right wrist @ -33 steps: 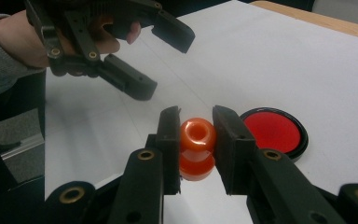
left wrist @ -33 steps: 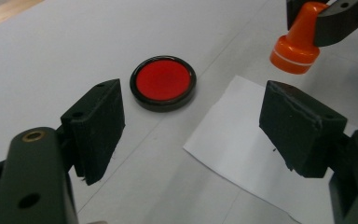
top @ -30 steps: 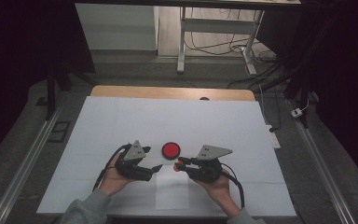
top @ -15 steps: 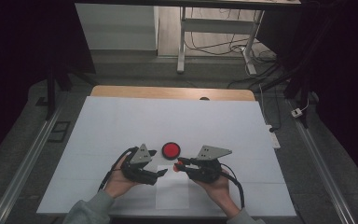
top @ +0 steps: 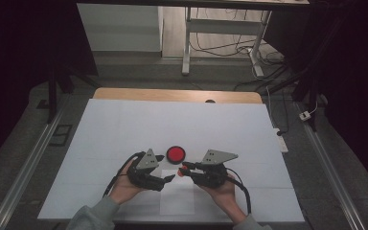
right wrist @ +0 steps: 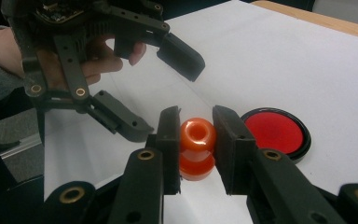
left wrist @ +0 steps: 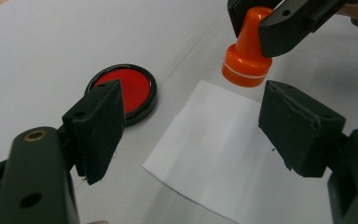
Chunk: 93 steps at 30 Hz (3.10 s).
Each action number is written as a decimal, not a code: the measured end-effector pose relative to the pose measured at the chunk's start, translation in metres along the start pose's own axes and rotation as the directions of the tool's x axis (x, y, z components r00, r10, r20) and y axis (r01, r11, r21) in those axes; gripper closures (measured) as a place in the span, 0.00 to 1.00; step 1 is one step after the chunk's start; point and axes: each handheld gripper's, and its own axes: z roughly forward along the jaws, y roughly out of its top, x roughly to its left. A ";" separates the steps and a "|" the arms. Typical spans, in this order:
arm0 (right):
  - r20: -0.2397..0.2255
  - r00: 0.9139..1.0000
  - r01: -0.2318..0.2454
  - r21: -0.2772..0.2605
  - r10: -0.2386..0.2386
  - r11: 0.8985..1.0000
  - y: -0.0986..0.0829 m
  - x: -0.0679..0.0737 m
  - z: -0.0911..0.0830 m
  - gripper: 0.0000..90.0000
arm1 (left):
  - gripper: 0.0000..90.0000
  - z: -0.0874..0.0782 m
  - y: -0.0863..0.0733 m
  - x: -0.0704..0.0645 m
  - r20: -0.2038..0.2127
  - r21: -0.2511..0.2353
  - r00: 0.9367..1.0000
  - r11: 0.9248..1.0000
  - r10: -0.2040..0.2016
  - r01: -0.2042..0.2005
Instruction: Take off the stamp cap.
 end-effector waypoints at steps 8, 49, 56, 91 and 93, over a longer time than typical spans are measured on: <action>-0.002 1.000 0.002 -0.001 -0.002 1.000 0.000 0.001 0.001 0.80 | 0.26 0.007 0.003 -0.007 0.021 0.005 1.000 1.000 0.017 -0.017; -0.017 1.000 -0.003 -0.016 0.003 1.000 0.000 0.003 0.002 0.80 | 0.47 0.023 0.007 -0.022 0.027 0.021 0.996 0.996 0.089 -0.089; -0.015 1.000 -0.003 -0.020 0.003 1.000 0.000 0.004 0.003 0.80 | 0.53 0.024 0.007 -0.022 0.038 0.025 0.994 0.994 0.101 -0.102; -0.018 1.000 -0.004 -0.033 0.004 0.999 -0.001 0.004 0.003 0.80 | 0.71 0.026 0.006 -0.022 0.039 0.028 0.993 0.993 0.111 -0.112; -0.019 1.000 -0.003 -0.031 0.003 1.000 -0.001 0.004 0.003 0.80 | 0.71 0.026 0.006 -0.023 0.037 0.026 0.993 0.993 0.114 -0.115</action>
